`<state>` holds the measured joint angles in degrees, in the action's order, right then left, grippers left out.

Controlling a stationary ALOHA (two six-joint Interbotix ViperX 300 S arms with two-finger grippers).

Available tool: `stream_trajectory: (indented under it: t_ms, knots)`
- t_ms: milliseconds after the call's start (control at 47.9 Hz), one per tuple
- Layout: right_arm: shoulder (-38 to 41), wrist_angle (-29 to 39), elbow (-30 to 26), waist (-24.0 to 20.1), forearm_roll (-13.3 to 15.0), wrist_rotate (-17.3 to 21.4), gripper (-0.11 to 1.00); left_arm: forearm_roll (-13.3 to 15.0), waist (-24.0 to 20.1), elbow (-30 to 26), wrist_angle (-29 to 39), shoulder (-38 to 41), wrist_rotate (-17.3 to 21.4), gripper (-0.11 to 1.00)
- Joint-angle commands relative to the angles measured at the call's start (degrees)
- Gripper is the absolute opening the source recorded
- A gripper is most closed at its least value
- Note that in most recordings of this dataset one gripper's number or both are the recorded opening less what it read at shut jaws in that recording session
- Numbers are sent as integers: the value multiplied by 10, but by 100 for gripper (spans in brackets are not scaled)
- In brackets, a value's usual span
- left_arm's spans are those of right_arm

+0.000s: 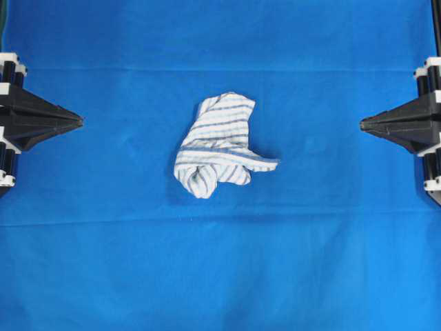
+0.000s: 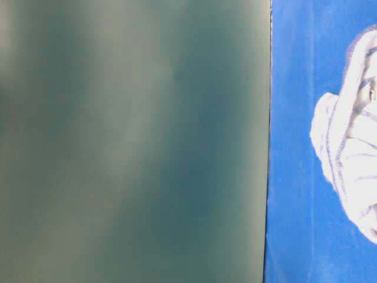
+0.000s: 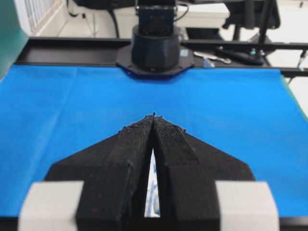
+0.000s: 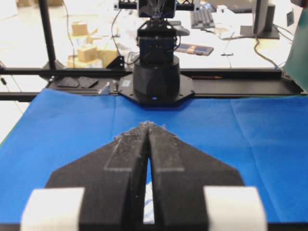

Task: Hand over the towel.
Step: 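Move the left gripper toward the white blue-striped towel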

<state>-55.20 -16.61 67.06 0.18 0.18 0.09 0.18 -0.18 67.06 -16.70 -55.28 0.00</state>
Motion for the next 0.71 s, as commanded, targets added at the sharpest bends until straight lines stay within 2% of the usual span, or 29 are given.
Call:
stream_trajectory:
  t_ms: [0,230,542,605,689]
  knots:
    - [5,-3,-20,4,1,-7,0,6,0,-13,1,9,5,0]
    - [17,31,-35,7,8,-7,0,11,0,-38,-4,65,4,0]
    - [21,33,-37,7,8,-1,0,11,0,-97,-17,208,3,1]
    - [21,33,-37,7,8,0,0,11,-3,-109,-16,236,-5,10]
    - [21,33,-38,7,8,1,0,12,-3,-128,-7,274,-7,30]
